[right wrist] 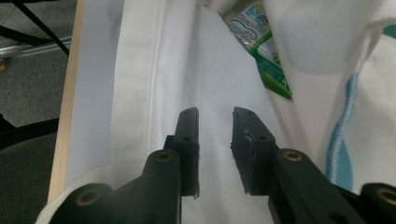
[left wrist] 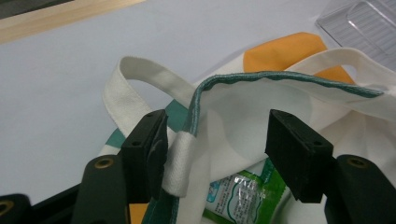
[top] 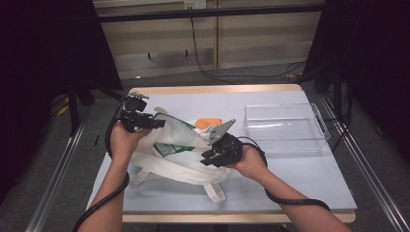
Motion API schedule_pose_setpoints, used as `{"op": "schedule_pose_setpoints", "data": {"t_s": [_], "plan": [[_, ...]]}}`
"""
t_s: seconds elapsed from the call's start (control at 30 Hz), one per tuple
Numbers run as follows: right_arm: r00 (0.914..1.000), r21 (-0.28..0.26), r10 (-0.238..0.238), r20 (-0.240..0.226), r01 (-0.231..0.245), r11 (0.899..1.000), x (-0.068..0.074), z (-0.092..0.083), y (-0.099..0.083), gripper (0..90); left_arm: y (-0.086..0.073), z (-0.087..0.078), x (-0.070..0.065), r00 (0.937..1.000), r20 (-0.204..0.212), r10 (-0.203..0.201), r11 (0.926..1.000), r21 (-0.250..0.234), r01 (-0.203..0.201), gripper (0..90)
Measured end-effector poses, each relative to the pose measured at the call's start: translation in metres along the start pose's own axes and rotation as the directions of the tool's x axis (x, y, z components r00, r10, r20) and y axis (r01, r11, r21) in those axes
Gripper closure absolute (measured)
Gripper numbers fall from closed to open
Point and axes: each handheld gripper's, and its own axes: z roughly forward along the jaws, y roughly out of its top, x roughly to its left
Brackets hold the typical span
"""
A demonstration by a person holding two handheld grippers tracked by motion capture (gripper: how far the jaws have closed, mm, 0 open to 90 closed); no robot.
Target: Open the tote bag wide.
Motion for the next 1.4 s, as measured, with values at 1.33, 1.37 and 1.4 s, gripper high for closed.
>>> {"op": "schedule_pose_setpoints", "data": {"t_s": [1.33,1.37,1.4], "plan": [[1.0000,0.004,0.001,0.004,-0.001,1.000,-0.023,0.005,0.013,83.2,-0.039,-0.014,-0.028,0.9953,0.094,0.026,0.9995,-0.023,-0.024,66.8],[1.0000,0.005,0.001,0.007,-0.002,1.000,-0.023,0.005,0.014,83.2,-0.041,-0.013,-0.029,0.9959,0.088,0.020,0.9996,-0.019,-0.019,67.5],[1.0000,0.007,0.000,0.009,0.000,1.000,-0.023,0.005,0.014,83.2,-0.044,-0.012,-0.030,0.9951,0.092,0.035,0.9994,-0.007,-0.034,69.8]]}}
